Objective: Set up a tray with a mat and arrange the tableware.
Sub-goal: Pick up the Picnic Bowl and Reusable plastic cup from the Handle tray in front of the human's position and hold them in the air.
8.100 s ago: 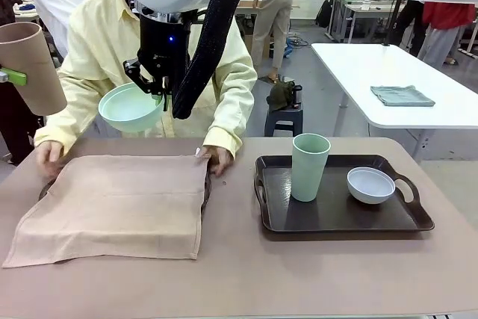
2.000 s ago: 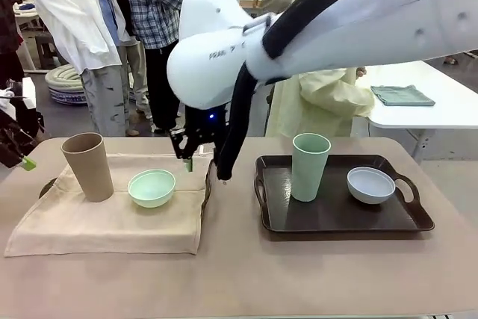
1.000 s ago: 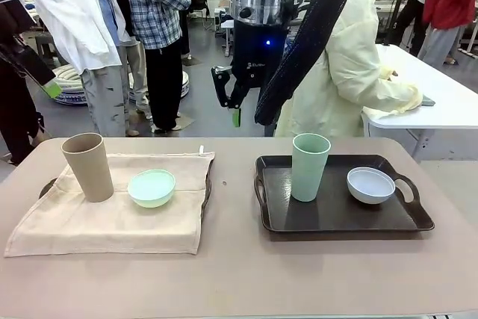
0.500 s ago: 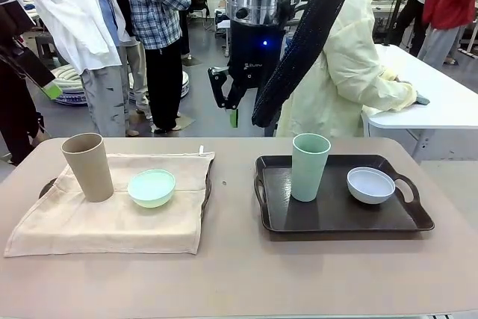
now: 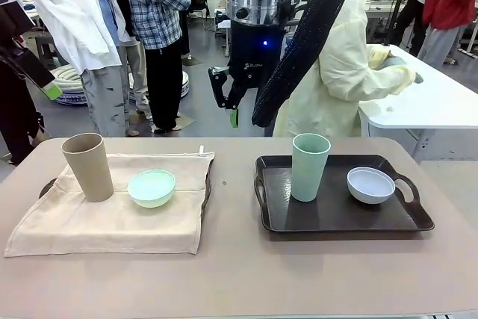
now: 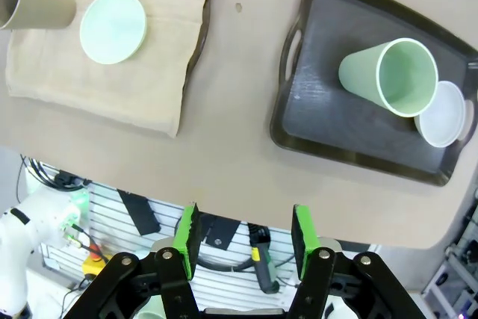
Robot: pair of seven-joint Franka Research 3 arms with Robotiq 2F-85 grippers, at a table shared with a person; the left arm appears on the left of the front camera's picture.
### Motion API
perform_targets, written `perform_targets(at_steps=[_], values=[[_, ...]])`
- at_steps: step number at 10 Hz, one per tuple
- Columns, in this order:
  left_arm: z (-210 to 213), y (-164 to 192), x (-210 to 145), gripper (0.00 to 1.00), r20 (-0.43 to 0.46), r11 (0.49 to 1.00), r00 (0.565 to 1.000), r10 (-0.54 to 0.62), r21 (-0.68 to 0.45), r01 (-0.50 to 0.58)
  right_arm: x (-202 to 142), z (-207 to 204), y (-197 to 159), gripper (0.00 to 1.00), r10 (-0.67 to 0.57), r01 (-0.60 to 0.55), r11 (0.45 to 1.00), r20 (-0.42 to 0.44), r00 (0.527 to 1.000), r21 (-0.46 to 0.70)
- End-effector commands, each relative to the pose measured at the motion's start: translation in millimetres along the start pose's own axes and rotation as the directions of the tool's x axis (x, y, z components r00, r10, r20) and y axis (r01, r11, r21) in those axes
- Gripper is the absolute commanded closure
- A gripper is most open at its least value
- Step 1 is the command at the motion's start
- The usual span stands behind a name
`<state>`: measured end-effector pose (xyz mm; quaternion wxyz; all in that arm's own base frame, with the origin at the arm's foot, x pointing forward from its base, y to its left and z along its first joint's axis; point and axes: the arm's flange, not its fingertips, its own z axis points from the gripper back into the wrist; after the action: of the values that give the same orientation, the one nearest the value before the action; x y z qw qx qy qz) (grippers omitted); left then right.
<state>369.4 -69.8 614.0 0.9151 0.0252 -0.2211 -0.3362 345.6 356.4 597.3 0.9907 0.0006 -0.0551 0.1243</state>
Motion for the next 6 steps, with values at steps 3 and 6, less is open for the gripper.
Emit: perform_targets(at_steps=[3,6], values=[[-1,-9,-5,0.0,-0.129,0.989,0.983,0.132,-0.055,-0.14,-9,-3,-15,0.36,0.045,-0.045,0.999,-0.005,0.999,0.009],[-11,-40,-31,0.0,-0.245,0.947,0.948,0.201,-0.2,-0.253,-38,4,-81,0.36,0.059,-0.062,0.99,0.026,0.998,0.127]])
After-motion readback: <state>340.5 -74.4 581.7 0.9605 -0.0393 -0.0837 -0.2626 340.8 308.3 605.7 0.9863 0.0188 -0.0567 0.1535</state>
